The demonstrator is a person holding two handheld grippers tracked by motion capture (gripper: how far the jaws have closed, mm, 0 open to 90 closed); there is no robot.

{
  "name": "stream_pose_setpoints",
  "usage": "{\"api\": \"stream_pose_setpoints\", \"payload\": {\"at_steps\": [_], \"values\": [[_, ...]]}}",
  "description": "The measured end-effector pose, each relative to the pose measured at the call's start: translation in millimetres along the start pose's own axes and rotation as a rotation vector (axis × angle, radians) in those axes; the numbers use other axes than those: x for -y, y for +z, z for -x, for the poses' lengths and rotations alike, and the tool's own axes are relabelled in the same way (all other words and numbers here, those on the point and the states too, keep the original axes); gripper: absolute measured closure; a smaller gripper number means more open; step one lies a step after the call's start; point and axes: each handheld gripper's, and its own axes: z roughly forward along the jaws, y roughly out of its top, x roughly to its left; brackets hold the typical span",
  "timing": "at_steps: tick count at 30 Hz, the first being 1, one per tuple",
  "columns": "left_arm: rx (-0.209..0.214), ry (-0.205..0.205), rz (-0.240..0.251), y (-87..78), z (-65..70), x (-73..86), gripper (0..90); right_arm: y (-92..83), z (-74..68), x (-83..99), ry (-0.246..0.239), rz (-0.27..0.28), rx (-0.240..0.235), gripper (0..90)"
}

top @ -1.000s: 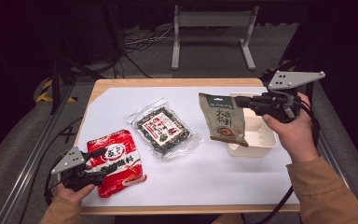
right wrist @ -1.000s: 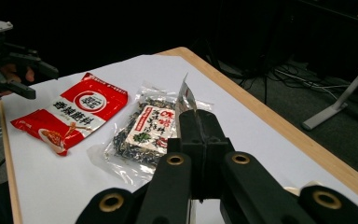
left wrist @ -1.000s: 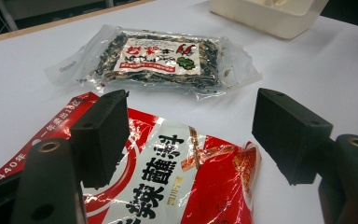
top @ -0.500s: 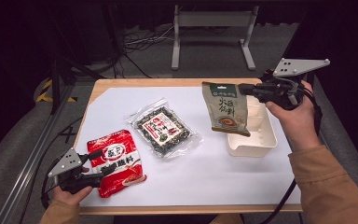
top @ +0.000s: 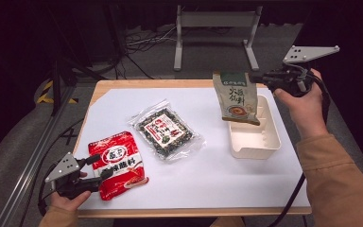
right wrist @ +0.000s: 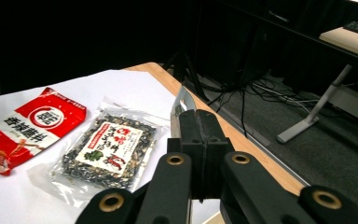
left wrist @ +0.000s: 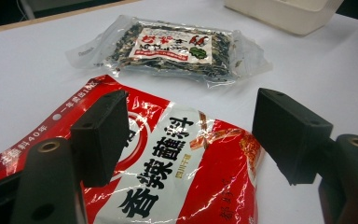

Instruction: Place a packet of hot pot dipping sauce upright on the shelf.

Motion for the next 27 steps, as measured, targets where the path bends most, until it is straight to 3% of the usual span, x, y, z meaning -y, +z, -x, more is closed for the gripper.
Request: {"api": "stream_pose_setpoints", "payload": {"at_steps": [13, 18, 27], "values": [[0.006, -0.004, 0.010, 1.8, -1.5, -0.3, 27.9, 2.4, 26.5, -3.2, 0.008, 0.005, 0.053, 90.0], [0.010, -0.013, 0.011, 1.6, -1.8, -0.6, 27.8, 3.8, 39.8, -2.2, 0.028, 0.034, 0.067, 90.0], [0.013, -0.017, 0.015, 2.7, -4.2, -0.2, 27.9, 13.1, 59.4, 3.1, 0.039, 0.022, 0.091, 90.0]]}}
